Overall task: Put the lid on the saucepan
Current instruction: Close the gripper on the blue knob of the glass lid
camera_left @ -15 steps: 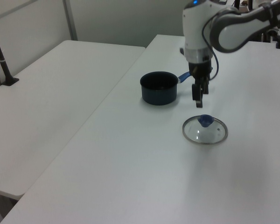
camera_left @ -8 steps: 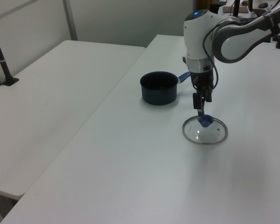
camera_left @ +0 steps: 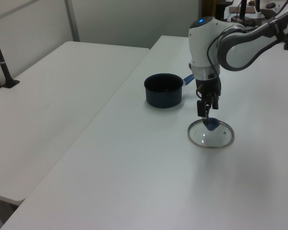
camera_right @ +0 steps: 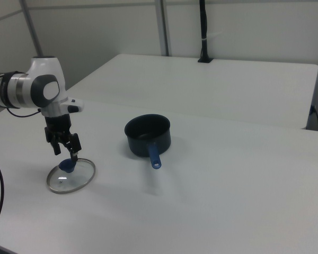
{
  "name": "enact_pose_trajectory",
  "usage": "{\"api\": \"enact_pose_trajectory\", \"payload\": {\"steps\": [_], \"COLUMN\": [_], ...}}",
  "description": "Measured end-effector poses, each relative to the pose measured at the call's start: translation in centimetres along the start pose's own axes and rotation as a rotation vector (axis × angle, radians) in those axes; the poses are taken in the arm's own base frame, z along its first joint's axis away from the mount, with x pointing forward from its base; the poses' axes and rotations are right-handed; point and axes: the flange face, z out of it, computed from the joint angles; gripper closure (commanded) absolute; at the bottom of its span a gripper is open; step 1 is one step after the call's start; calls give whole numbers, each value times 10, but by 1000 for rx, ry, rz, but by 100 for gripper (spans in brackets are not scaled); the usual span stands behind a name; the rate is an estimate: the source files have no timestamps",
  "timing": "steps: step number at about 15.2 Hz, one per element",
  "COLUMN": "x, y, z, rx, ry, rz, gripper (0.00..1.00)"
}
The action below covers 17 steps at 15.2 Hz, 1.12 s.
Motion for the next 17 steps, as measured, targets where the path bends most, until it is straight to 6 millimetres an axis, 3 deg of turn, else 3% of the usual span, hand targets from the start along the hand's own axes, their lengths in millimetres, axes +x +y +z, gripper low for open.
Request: {"api": "enact_pose_trajectory", "payload": {"steps": [6,9,13,17], "x": [12,12,12,12], "y": [-6,-6,-7,-7], "z": [28,29,29,29], "rx": [7,7,7,7], "ry": [9,9,9,9], "rz": [45,47,58,61], "gripper": [0,1,15,15]}}
